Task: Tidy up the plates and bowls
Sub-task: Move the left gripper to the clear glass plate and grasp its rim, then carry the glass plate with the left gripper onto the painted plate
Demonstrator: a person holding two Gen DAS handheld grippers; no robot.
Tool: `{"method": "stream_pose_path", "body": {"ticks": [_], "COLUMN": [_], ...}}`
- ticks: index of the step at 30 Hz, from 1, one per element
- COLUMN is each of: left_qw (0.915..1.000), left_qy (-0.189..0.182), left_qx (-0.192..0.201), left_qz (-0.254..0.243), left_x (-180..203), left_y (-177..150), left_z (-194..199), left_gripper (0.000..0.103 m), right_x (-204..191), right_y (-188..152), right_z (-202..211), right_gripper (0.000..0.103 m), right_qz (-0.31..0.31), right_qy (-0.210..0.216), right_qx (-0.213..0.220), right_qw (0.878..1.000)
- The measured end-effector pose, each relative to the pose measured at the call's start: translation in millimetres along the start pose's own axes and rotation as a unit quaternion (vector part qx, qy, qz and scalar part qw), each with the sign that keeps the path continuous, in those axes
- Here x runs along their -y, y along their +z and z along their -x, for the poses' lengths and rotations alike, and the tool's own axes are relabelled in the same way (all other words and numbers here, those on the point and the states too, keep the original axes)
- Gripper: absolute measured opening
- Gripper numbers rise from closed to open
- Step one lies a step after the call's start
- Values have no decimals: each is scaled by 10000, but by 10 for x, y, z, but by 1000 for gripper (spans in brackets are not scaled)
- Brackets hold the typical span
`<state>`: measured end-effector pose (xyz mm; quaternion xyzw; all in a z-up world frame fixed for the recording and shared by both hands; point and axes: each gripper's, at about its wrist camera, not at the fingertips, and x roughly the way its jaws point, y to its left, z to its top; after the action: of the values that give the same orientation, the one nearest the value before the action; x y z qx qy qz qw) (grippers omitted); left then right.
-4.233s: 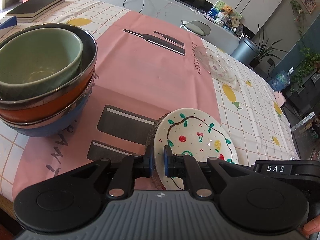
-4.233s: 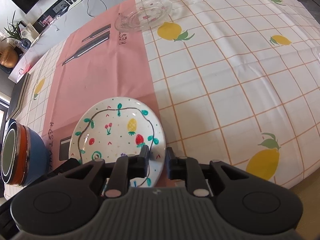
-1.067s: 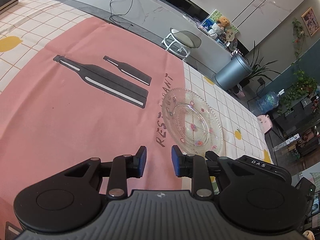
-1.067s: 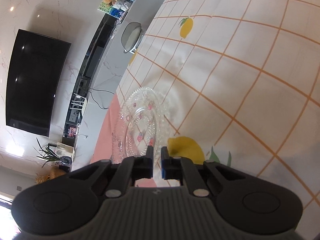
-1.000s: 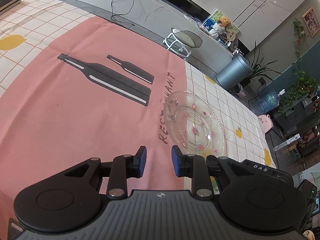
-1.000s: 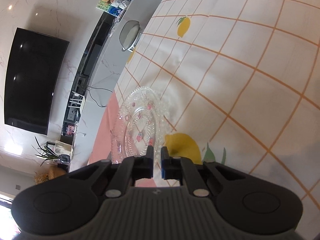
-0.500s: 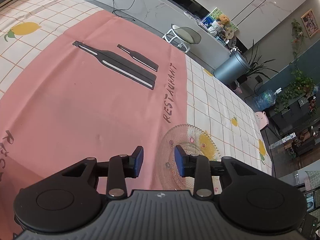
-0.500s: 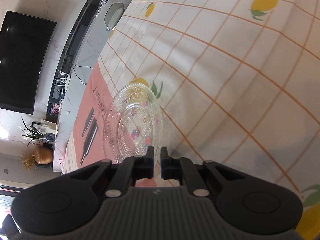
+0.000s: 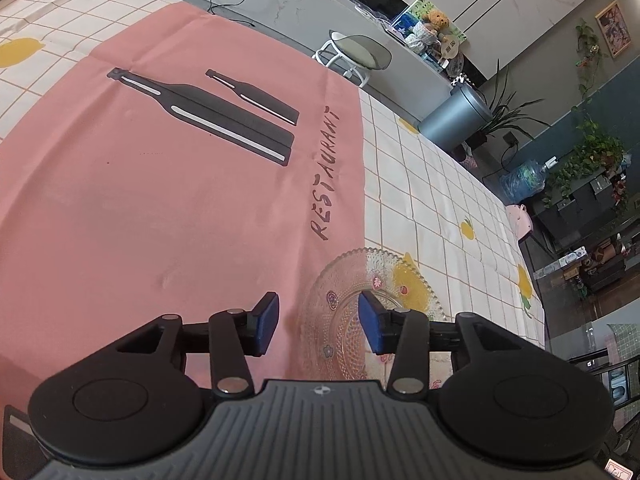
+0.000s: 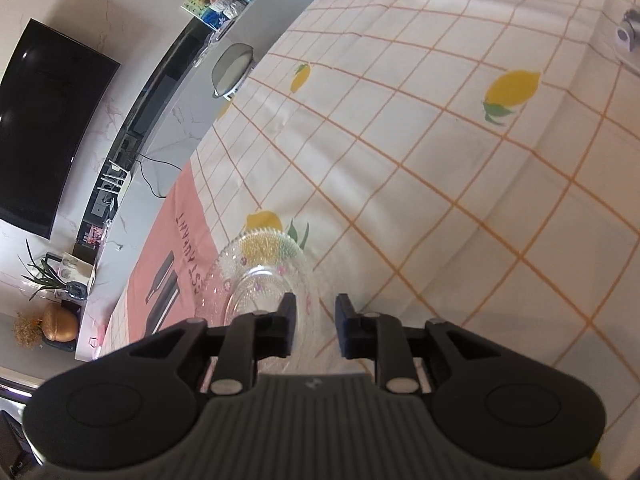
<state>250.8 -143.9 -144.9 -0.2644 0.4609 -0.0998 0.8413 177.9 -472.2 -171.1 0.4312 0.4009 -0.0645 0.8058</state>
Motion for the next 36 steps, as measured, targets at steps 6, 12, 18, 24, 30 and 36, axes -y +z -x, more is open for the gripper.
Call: {"method": "stream_pose_path", "body": {"ticks": [6, 12, 18, 24, 30, 36], "left_qw": [9997, 9981, 9976, 9968, 9964, 9961], "left_qy": [-142, 35, 177, 207, 275, 318], "left_qx": [-81, -104, -47, 107, 286, 397], "left_qz": [-207, -600, -671, -761, -750, -728], "left_x": [9, 93, 85, 130, 149, 138], "left_y": [-40, -71, -69, -120, -141, -232], "left_z": [-87, -101, -64, 76, 299, 551], "left_gripper": [48, 24, 12, 9, 8, 8], "right_x": [100, 18, -4, 21, 74, 20], "right_y": [69, 31, 0, -5, -60, -147], "right_z": [-128, -192, -201, -151, -108, 21], "right_gripper": [24, 23, 4, 4, 4, 4], "right_qz": [-314, -101, 100, 51, -244, -161], "right_qy": [258, 346, 153, 234, 410, 577], "right_qx": [-176, -262, -234, -231, -440, -460], "right_qw": [9990, 9990, 9996, 9994, 9979, 9971]}}
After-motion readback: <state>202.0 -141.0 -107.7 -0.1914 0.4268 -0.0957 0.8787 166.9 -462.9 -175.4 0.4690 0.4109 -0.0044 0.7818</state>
